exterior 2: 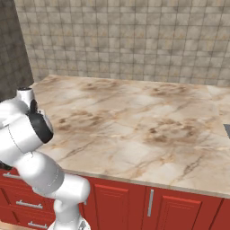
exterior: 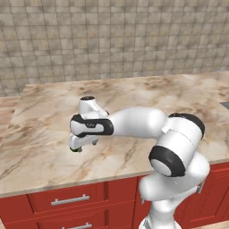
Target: Place the lime in the correct fridge rack based on whether it is a fruit or vegetable. Finally, close the fridge door.
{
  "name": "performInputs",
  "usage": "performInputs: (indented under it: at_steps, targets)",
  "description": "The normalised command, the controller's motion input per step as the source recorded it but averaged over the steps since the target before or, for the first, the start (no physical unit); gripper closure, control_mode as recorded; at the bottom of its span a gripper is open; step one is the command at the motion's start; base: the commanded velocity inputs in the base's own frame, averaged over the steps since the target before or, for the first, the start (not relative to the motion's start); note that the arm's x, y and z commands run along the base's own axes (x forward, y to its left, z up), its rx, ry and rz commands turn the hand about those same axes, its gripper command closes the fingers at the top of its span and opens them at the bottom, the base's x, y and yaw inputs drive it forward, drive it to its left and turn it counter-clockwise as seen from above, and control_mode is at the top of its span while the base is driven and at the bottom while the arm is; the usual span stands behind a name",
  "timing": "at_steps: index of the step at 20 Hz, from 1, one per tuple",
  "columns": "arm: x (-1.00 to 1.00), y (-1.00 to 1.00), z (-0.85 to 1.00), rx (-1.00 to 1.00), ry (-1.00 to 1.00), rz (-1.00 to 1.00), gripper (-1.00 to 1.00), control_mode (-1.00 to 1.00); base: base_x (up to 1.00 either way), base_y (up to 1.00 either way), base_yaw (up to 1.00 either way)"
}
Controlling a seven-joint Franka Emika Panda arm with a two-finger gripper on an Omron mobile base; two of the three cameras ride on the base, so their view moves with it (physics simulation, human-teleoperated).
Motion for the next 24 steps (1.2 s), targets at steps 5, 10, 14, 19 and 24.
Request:
performInputs:
  at_steps: [5, 10, 14, 19, 24]
  targets:
    - [0.34, 0.16, -0.29, 0.00, 0.00, 0.00, -1.00, -1.00, 0.00, 0.00, 0.00]
    - [0.34, 0.21, -0.21, 0.00, 0.00, 0.00, -1.00, -1.00, 0.00, 0.00, 0.00]
    - [0.36, 0.15, -0.17, 0.00, 0.00, 0.00, -1.00, -1.00, 0.00, 0.00, 0.00]
    - [0.29, 0.09, -0.17, 0.00, 0.00, 0.00, -1.00, -1.00, 0.00, 0.00, 0.00]
    - [0.23, 0.18, -0.20, 0.00, 0.00, 0.00, -1.00, -1.00, 0.00, 0.00, 0.00]
